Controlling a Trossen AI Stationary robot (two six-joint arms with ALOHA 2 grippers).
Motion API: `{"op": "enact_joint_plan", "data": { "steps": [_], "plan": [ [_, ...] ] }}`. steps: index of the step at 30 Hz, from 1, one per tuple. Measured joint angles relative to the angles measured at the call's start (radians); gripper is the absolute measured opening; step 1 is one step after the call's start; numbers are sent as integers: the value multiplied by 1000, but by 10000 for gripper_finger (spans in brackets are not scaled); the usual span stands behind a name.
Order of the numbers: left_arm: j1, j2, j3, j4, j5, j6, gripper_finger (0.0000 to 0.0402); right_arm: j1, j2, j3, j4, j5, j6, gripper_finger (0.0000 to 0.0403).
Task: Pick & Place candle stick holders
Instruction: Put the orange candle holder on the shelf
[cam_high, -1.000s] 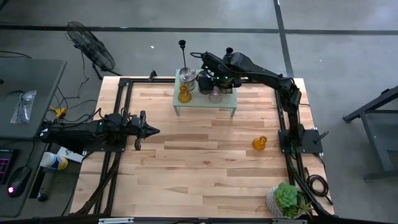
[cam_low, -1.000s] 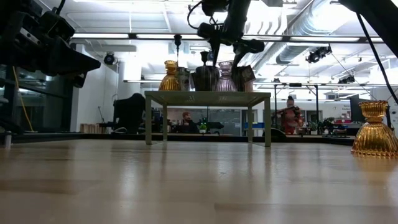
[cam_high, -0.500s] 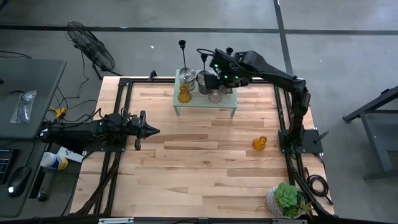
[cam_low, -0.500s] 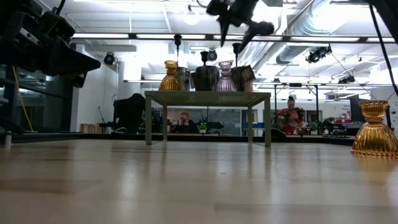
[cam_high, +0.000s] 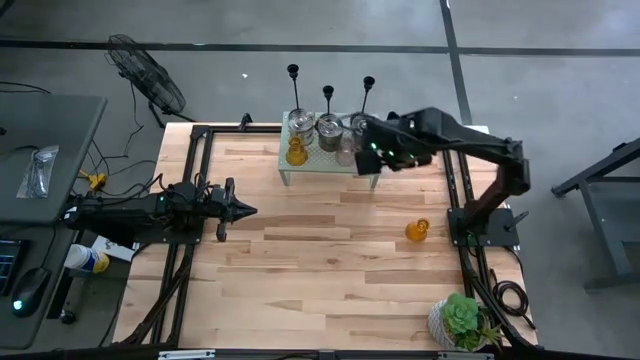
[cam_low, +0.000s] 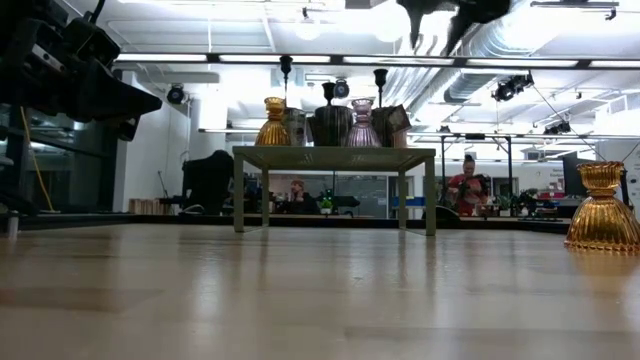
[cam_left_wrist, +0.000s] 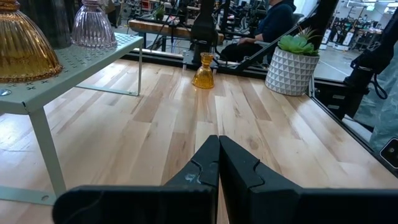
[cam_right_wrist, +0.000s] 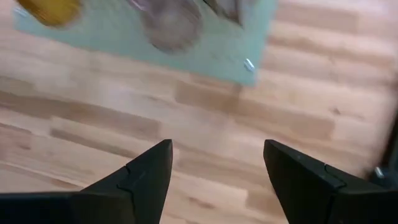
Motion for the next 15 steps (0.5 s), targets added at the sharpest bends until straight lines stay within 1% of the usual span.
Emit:
{"op": "enact_joint_plan", "data": {
  "steps": [8,11,15],
  "plan": [
    [0,0,0,0,0,0,0,120,-160,-311,-2,-29,201,245],
    [0,0,0,0,0,0,0,172,-204,-394,-3,-30,284,245],
    [0,0,0,0,0,0,0,256,-257,-473,-1,-27,408,245]
  ]
}}
